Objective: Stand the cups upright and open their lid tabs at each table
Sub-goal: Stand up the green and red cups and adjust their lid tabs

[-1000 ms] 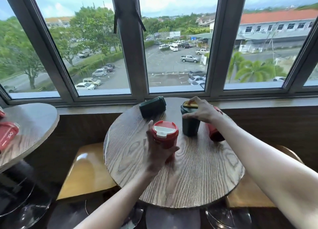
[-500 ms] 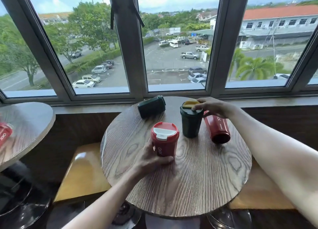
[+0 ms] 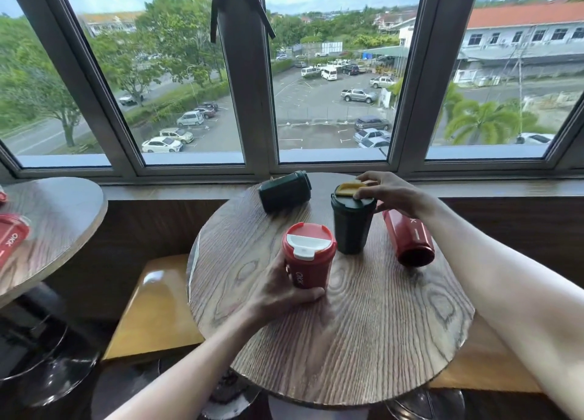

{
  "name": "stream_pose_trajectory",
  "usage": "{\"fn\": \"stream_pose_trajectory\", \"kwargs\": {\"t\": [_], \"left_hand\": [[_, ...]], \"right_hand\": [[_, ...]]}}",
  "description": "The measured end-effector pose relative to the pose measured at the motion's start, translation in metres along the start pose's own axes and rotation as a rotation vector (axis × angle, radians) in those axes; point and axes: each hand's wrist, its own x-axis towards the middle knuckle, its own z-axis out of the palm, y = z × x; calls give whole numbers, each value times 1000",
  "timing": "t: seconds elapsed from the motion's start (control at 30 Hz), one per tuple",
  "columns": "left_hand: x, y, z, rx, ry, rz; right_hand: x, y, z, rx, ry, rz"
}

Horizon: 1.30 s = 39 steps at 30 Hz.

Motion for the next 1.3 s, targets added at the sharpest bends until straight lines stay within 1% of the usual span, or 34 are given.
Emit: {"fn": "stream_pose_trajectory", "kwargs": {"t": [0.1, 0.3, 0.4, 0.5, 0.57, 0.77, 1.03, 1.17, 1.3], "left_hand": [[-1, 5, -3, 2, 15, -14], [3, 6, -13, -89, -18, -23], [4, 0, -17, -102, -12, -57], [6, -3, -22, -90, 21, -98], [7, -3, -25, -76, 51, -89], [8, -4, -26, -45, 49, -96], [5, 4, -28, -77, 27, -82], [3, 3, -28, -77, -1, -106], [0, 2, -27, -12, -1, -125]], "right_hand": [[6, -10, 14, -7, -26, -24], [19, -21, 37, 4, -66, -56], [25, -28, 51, 16, -68, -65], [30, -35, 63, -3, -86, -93], [33, -38, 69, -17, -83, -105], [40, -43, 84, -21, -102, -120], [44, -47, 84, -48, -166, -123], [45, -45, 77, -37, -199, -110], [44, -43, 75, -55, -217, -77]]}}
